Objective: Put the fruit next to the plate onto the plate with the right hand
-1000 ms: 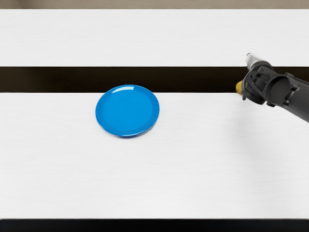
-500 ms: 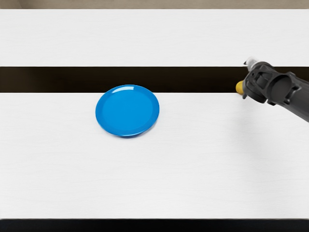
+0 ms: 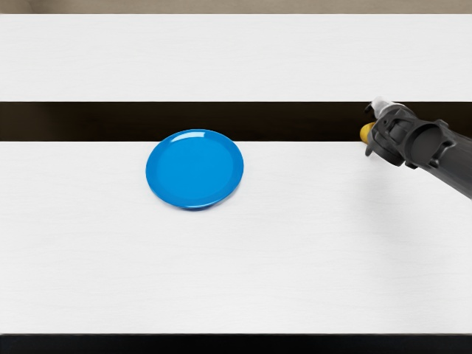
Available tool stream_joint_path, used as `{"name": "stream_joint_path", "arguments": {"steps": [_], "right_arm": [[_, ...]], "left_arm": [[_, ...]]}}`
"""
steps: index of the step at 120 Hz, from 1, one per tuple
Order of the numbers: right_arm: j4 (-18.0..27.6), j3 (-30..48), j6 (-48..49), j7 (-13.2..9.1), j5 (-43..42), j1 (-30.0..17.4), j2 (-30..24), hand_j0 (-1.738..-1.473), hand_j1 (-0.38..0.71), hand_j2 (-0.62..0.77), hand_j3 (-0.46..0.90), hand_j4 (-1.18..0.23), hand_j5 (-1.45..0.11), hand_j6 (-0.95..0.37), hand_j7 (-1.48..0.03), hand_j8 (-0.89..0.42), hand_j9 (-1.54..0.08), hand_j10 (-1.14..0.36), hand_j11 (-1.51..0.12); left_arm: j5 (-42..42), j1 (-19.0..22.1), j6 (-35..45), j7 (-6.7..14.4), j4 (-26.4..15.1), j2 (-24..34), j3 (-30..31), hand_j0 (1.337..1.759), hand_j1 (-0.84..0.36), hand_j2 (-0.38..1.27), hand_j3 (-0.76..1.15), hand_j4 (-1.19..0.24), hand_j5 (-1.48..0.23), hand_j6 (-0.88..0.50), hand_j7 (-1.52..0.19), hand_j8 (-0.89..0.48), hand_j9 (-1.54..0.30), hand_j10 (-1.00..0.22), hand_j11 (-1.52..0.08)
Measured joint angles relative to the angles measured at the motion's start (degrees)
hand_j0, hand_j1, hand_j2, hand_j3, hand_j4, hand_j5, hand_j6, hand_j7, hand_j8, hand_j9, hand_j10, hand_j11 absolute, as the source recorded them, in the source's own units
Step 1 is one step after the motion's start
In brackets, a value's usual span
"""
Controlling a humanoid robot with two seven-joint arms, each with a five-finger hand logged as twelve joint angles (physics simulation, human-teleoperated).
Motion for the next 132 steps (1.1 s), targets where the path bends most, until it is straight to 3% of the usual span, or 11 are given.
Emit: {"name": "stream_joint_path", "arguments": {"steps": [31,48,64,103,117,123,127,132], "right_arm": [[-0.07,-0.05,-0.02,0.1,-0.08,-0.74,-0.13,-1.658,0.09,-0.06,-0.01,-0.37,-0.48,-0.37,-0.48,-0.37,-0.48,-0.37,-0.48],[-0.04,0.06,-0.02,0.1,-0.14,-0.84,-0.07,-1.663,0.09,-0.14,0.09,-0.39,-0.5,-0.39,-0.5,-0.39,-0.5,-0.39,-0.5],[-0.06,0.15,-0.02,0.1,-0.11,-0.84,-0.25,-1.648,0.08,-0.11,0.02,-0.39,-0.51,-0.39,-0.51,-0.4,-0.5,-0.39,-0.5],[-0.09,0.4,-0.08,0.04,-0.01,-0.59,-0.24,-1.656,0.13,-0.09,0.0,-0.41,-0.53,-0.41,-0.53,-0.41,-0.52,-0.41,-0.52],[0.03,0.89,0.22,-0.21,0.01,-0.63,-0.09,-1.656,0.23,-0.09,0.0,-0.5,-0.63,-0.45,-0.64,-0.44,-0.64,-0.5,-0.64],[0.13,2.35,1.68,-1.58,-0.03,-0.66,-0.09,-1.652,0.28,-0.06,0.0,-0.6,-0.71,-0.37,-0.74,-0.33,-0.73,-0.6,-0.73],[0.16,3.75,2.53,-2.63,-0.02,-0.67,-0.1,-1.653,0.33,-0.06,-0.01,-0.64,-0.72,-0.27,-0.82,-0.17,-0.95,-0.5,-0.81],[0.18,5.06,3.27,-3.53,-0.01,-0.65,-0.16,-1.658,0.37,-0.04,0.0,-0.6,-0.75,-0.18,-0.92,-0.09,-1.03,-0.39,-0.94]], "left_arm": [[0.0,-0.01,0.0,0.0,-0.03,0.0,0.0,1.658,0.34,0.0,0.0,0.0,-0.01,0.0,-0.01,0.0,-0.01,0.0,-0.01],[0.0,0.06,0.0,0.0,-0.01,0.0,0.0,1.658,0.34,0.0,0.0,0.0,0.0,0.0,0.0,0.0,0.0,0.0,0.0],[0.0,0.02,0.0,0.0,-0.01,0.0,0.0,1.658,0.34,0.0,0.0,0.0,0.0,0.0,0.0,0.0,0.0,0.0,0.0],[0.0,0.05,0.0,0.0,0.0,0.0,0.0,1.658,0.34,0.0,0.0,0.0,-0.01,0.0,-0.01,0.0,-0.01,0.0,-0.01],[0.0,0.06,0.0,0.0,0.0,0.0,0.0,1.658,0.34,0.0,0.0,0.0,-0.01,0.0,-0.01,0.0,-0.01,0.0,-0.01],[-0.01,0.04,0.0,0.0,0.0,0.0,0.01,1.658,0.34,0.0,0.0,0.0,-0.01,0.0,-0.01,0.0,-0.01,0.0,-0.01],[-0.02,0.03,0.0,0.01,0.0,0.0,0.03,1.658,0.34,0.0,0.0,0.0,-0.01,0.0,-0.01,0.0,-0.01,0.0,-0.01],[-0.04,0.04,0.0,0.01,0.0,0.0,0.06,1.658,0.34,0.0,0.0,0.0,0.0,0.0,0.0,0.0,0.0,0.0,-0.01]]}}
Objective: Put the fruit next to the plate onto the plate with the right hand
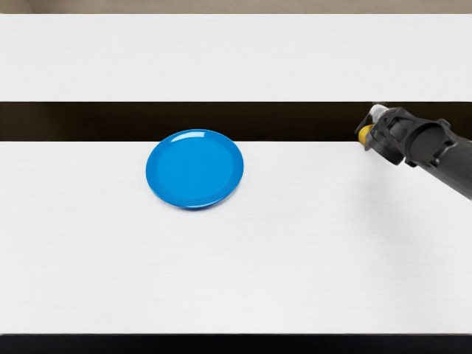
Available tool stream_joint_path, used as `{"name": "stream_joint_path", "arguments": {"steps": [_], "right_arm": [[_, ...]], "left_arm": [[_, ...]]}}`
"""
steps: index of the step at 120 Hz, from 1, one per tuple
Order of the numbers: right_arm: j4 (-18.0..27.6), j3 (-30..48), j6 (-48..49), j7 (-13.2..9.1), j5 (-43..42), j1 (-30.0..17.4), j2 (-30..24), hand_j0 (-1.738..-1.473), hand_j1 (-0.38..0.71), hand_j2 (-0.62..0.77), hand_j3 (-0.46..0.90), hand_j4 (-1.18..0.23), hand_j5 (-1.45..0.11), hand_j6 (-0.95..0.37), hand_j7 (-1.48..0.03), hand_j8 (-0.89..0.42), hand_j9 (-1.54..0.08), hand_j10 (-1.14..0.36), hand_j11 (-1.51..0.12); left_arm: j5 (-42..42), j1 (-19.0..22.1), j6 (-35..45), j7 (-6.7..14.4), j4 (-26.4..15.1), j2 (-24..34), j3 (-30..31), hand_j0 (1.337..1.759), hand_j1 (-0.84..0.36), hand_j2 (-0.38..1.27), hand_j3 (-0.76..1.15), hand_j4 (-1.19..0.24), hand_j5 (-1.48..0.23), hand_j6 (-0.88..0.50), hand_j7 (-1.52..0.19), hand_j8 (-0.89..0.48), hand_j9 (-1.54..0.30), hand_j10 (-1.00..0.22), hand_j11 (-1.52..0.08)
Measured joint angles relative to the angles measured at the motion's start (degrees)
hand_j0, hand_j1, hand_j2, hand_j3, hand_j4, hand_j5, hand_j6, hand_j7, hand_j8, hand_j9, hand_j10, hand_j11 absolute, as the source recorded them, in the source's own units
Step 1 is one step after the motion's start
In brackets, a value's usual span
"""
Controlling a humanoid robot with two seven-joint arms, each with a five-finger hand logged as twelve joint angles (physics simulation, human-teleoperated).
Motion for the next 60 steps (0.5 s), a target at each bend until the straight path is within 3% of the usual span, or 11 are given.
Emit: {"name": "stream_joint_path", "arguments": {"steps": [5,18,31,45,60], "right_arm": [[0.03,0.93,0.47,-0.56,0.0,0.02,-0.11,-1.66,0.4,-0.01,-0.01,-0.57,-0.78,-0.14,-0.95,-0.05,-1.06,-0.32,-1.03],[0.0,2.36,1.14,-1.21,0.35,0.06,-0.5,-1.659,0.44,0.07,0.0,-0.57,-0.83,-0.12,-0.97,-0.03,-1.1,-0.31,-1.05],[-0.1,3.48,1.95,-1.99,1.22,0.57,-0.75,-1.658,0.47,0.18,0.0,-0.63,-0.91,-0.21,-0.82,-0.05,-0.99,-0.29,-0.98],[0.06,4.87,2.64,-3.32,2.16,2.98,-0.73,-1.655,0.4,0.36,0.0,-0.73,-1.02,-0.34,-0.96,-0.23,-1.07,-0.52,-1.06],[0.17,8.84,8.2,-4.65,2.81,7.91,-0.56,-1.653,0.33,0.38,0.0,-0.8,-1.06,-0.41,-1.04,-0.34,-1.11,-0.63,-1.11]], "left_arm": [[-0.02,-0.04,0.0,0.01,0.01,0.0,0.03,1.658,0.34,0.0,0.0,0.0,0.0,0.0,-0.01,0.0,-0.01,0.0,-0.01],[-0.05,-0.02,0.0,0.01,0.02,0.0,0.07,1.658,0.34,0.0,0.0,0.0,0.0,0.0,0.0,0.0,0.0,0.0,0.0],[0.0,-0.02,-0.01,0.0,0.01,0.0,0.0,1.658,0.34,0.0,0.0,0.0,0.0,0.0,0.0,0.0,0.0,0.0,0.0],[0.03,0.01,0.0,-0.01,0.01,0.0,-0.04,1.658,0.34,0.0,0.0,0.0,0.0,0.0,0.0,0.0,0.0,0.0,0.0],[0.04,0.02,-0.01,-0.01,0.0,0.0,-0.06,1.658,0.34,0.0,0.0,0.0,0.0,0.0,0.0,0.0,0.0,0.0,0.0]]}}
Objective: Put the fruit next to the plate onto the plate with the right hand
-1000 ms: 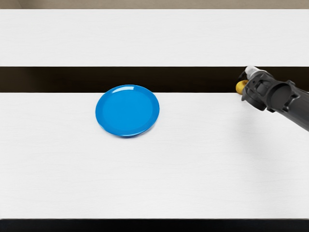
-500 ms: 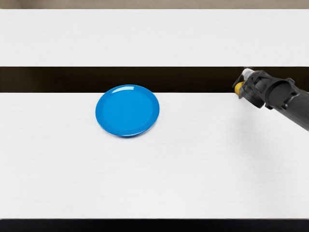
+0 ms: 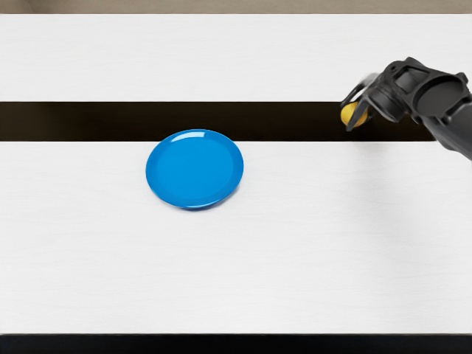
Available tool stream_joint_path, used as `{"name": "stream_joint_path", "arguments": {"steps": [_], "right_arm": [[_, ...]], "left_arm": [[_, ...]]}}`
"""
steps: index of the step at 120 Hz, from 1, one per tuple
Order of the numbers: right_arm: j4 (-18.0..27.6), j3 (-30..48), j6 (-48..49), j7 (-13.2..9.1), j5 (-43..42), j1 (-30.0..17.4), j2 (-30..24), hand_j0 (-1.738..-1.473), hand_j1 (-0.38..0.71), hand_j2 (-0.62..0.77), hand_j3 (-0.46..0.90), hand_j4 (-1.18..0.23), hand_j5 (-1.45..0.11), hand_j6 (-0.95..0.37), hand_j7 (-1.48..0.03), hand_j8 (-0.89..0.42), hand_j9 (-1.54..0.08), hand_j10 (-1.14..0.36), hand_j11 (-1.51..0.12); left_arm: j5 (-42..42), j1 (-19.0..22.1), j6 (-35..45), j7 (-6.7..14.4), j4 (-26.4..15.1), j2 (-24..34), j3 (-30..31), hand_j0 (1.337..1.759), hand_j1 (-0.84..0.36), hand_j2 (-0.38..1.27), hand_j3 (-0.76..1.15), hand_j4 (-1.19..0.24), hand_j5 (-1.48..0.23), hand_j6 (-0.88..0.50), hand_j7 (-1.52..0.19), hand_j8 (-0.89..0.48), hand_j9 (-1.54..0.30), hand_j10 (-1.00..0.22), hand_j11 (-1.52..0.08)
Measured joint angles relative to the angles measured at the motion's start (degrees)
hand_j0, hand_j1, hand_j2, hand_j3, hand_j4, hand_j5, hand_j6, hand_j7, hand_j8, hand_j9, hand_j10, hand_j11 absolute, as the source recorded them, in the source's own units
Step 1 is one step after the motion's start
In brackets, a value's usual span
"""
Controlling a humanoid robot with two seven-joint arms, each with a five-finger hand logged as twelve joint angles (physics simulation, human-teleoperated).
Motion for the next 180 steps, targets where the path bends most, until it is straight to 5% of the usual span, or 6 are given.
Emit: {"name": "stream_joint_path", "arguments": {"steps": [60,89,107,143,157,180], "right_arm": [[3.48,10.63,12.6,-0.34,5.62,3.13,8.12,-1.654,0.3,0.42,0.0,-0.82,-1.23,-0.37,-1.13,-0.31,-1.26,-0.63,-1.29],[6.84,11.03,12.01,11.28,6.81,-0.29,8.33,-1.656,0.3,0.42,0.0,-0.82,-1.24,-0.39,-1.13,-0.3,-1.27,-0.63,-1.3],[10.62,11.03,12.15,14.33,7.91,-2.65,8.35,-1.658,0.3,0.43,0.0,-0.81,-1.26,-0.37,-1.13,-0.29,-1.28,-0.62,-1.32],[12.16,11.07,6.74,17.49,12.5,-4.65,8.37,-1.658,-0.14,0.1,0.0,-0.24,-0.36,-0.13,-0.33,-0.11,-0.37,-0.2,-0.38],[21.24,17.03,15.62,13.37,12.98,-5.27,5.77,-1.658,-0.22,0.06,0.0,-0.14,-0.21,-0.08,-0.2,-0.07,-0.22,-0.12,-0.22],[45.97,32.33,28.68,1.75,20.75,-14.07,-24.26,-1.658,-0.28,0.02,0.0,-0.07,-0.1,-0.05,-0.09,-0.04,-0.1,-0.06,-0.1]], "left_arm": [[0.01,-0.05,0.01,0.0,0.0,0.0,-0.02,1.658,0.34,0.0,0.0,0.0,-0.01,0.0,-0.01,0.0,-0.01,0.0,-0.01],[0.02,0.01,0.01,-0.01,0.0,0.0,-0.02,1.658,0.34,0.0,0.0,0.0,-0.01,0.0,-0.01,0.0,-0.01,0.0,-0.01],[0.02,-0.03,0.0,-0.01,0.0,0.0,-0.03,1.658,0.34,0.0,0.0,0.0,-0.01,0.0,-0.01,0.0,-0.01,0.0,-0.01],[0.01,0.0,0.01,0.0,-0.01,0.0,-0.01,1.658,0.34,0.0,0.0,0.0,-0.01,0.0,-0.01,0.0,-0.01,0.0,-0.01],[0.0,-0.01,0.01,0.0,0.0,0.0,0.0,1.658,0.34,0.0,0.0,0.0,-0.01,0.0,-0.01,0.0,-0.01,0.0,-0.01],[-0.03,-0.22,-0.04,0.0,-0.03,0.0,-0.03,1.658,0.34,0.0,0.0,0.0,-0.01,0.0,-0.01,0.0,-0.01,0.0,-0.01]]}}
